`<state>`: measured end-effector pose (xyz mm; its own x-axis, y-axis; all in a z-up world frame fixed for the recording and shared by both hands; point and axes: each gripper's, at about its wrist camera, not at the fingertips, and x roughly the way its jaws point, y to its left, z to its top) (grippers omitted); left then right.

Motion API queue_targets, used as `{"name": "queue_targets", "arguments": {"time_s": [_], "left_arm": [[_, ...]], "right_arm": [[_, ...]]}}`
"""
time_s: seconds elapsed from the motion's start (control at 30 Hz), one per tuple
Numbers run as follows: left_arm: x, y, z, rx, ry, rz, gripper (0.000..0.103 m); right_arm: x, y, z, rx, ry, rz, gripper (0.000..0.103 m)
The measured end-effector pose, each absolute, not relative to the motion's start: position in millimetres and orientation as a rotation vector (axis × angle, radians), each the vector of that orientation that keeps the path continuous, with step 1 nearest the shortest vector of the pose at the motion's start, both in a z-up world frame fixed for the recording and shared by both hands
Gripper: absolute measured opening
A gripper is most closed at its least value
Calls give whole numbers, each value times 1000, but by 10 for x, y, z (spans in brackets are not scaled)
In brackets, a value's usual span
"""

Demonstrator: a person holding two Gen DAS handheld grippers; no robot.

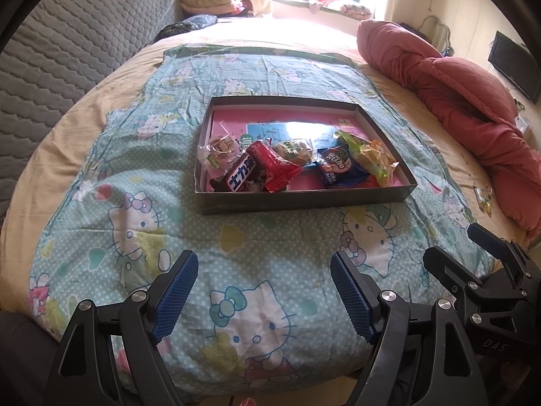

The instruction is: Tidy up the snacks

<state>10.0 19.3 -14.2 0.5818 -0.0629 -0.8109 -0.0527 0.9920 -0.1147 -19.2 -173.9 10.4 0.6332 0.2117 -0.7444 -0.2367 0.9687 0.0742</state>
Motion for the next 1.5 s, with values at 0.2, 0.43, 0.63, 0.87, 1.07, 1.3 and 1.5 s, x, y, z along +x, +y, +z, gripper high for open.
{"name": "queue_targets", "arguments": {"time_s": [0.2,0.43,0.63,0.87,1.07,1.3,1.5], "left_arm": [[101,214,-153,-130,953,-3,82],[103,206,-148,-126,954,3,82],[109,185,-150,-119,956,10,82],[110,185,-153,-119,957,14,82],[110,189,-156,-115,957,19,82],[110,192,-153,-111,955,24,82],[107,180,-144,-107,954,21,82]], "right_arm": [[-192,-1737,102,-28,848,261,101],[-191,-1753,85,-26,850,269,101],[-185,-1770,77,-26,855,270,101],[-184,-1774,73,-24,858,265,101],[-186,-1777,75,-26,856,264,101],[-181,-1791,92,-25,854,260,101],[-183,-1797,111,-28,845,248,101]]}}
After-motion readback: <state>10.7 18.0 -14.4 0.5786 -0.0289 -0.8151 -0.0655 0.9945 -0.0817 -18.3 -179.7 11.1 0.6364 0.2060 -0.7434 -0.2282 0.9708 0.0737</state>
